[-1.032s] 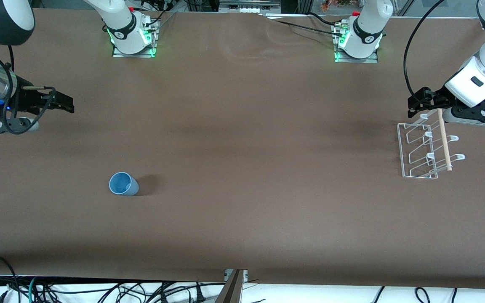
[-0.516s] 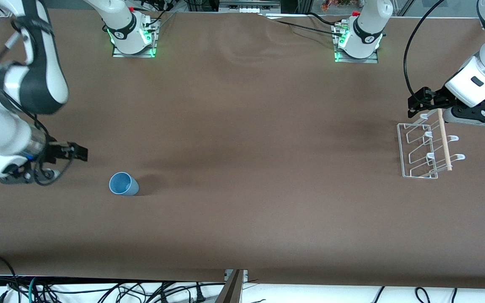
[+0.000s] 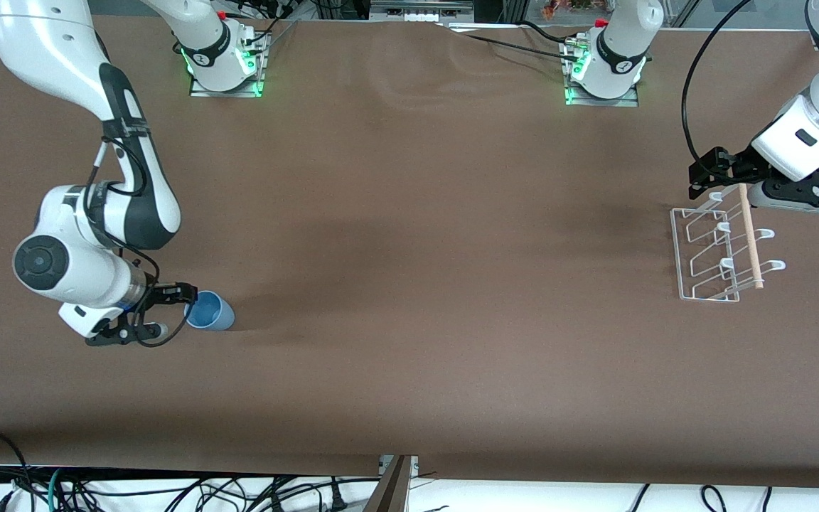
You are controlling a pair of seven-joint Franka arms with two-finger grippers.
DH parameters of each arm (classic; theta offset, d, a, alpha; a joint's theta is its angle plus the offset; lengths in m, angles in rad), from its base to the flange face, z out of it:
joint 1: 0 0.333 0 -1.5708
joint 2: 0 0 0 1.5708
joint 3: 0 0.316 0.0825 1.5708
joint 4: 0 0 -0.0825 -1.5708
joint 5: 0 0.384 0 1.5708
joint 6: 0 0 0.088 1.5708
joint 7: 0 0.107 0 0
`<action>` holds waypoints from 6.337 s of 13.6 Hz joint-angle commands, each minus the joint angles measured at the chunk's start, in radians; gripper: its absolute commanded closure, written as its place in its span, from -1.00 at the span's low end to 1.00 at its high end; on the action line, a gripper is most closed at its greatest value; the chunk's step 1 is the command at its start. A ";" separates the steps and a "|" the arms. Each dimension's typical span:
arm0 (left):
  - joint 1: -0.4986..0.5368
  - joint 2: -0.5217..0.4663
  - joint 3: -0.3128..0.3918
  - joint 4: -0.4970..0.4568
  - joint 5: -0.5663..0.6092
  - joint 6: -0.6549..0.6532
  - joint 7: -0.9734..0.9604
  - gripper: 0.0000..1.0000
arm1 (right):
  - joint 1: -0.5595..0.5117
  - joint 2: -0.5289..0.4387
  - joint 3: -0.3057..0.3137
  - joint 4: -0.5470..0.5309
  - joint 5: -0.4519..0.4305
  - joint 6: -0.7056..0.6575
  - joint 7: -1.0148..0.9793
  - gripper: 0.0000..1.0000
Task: Transfer cup to left arm and place on rack
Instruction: 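Reach the right gripper down to the blue cup and grasp it, then lift the cup with the right gripper while the left gripper approaches, then grasp the cup's base with the left gripper beside the right gripper, then open the right gripper and withdraw it while the left gripper holds the cup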
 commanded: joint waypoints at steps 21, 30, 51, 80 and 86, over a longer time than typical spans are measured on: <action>-0.004 0.017 0.001 0.021 -0.010 -0.004 0.003 -1.00 | 0.138 0.097 0.148 0.155 0.528 0.027 0.863 1.00; -0.055 0.141 -0.016 0.041 -0.161 -0.014 0.243 -1.00 | 0.368 0.098 0.334 0.347 0.648 0.241 1.491 1.00; -0.070 0.310 -0.194 0.025 -0.620 0.338 1.273 -1.00 | 0.436 0.088 0.372 0.359 0.649 0.323 1.631 1.00; -0.038 0.324 -0.157 0.100 -0.023 -0.011 1.091 0.89 | 0.042 -0.219 0.184 0.324 0.490 -0.093 1.628 -0.98; -0.056 0.398 -0.150 0.110 0.566 -0.276 0.777 0.90 | 0.043 -0.244 0.041 0.310 0.426 -0.174 1.649 -0.98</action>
